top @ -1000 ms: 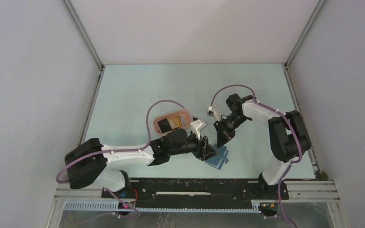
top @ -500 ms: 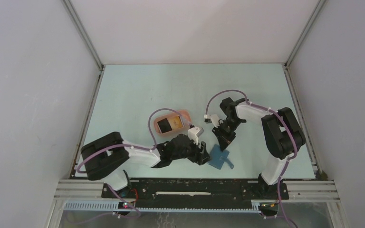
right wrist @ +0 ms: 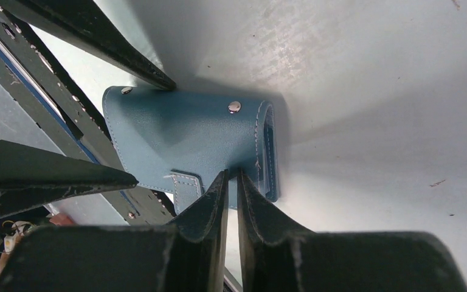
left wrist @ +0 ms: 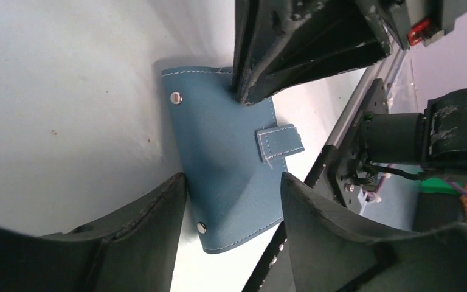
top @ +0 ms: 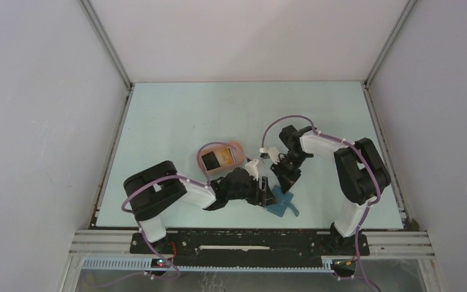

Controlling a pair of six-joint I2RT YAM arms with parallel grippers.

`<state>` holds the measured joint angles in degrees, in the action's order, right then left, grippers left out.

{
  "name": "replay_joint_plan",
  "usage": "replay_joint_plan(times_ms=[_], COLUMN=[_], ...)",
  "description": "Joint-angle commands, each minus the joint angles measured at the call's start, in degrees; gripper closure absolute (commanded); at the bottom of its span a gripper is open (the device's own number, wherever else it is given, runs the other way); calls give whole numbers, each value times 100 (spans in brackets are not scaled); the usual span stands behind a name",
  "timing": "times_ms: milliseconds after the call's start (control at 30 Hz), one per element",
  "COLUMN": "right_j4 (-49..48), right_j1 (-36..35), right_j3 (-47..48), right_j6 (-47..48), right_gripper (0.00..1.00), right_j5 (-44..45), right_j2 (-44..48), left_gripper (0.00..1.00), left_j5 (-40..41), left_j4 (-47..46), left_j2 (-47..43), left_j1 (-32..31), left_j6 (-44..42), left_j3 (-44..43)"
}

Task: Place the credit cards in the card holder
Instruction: Close the card holder at the center of the board.

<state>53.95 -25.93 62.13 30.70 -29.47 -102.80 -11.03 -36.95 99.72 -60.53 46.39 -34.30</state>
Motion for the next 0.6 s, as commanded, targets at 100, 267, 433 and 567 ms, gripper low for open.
replay_joint_plan(times_ms=[100,267,433,567], right_j4=[-113,-119,-113,-138], right_j1=[-86,-137,-140,-104], right_j3=[-112,-106,-109,-107], right_j6=[103,104,103,103], right_gripper=[81,81,81,81], right_j5=[634,637,653,599], right_j2=[-77,-108,-102,6], left_gripper=[48,63,79,92], left_j5=[-444,-485,-363,-254], left_j4=[48,144,261,328], left_j2=[487,756,861,875], left_j1=[43,42,42,46], left_j6=[868,953,929,852], left_j3=[-53,-208,-290,-361])
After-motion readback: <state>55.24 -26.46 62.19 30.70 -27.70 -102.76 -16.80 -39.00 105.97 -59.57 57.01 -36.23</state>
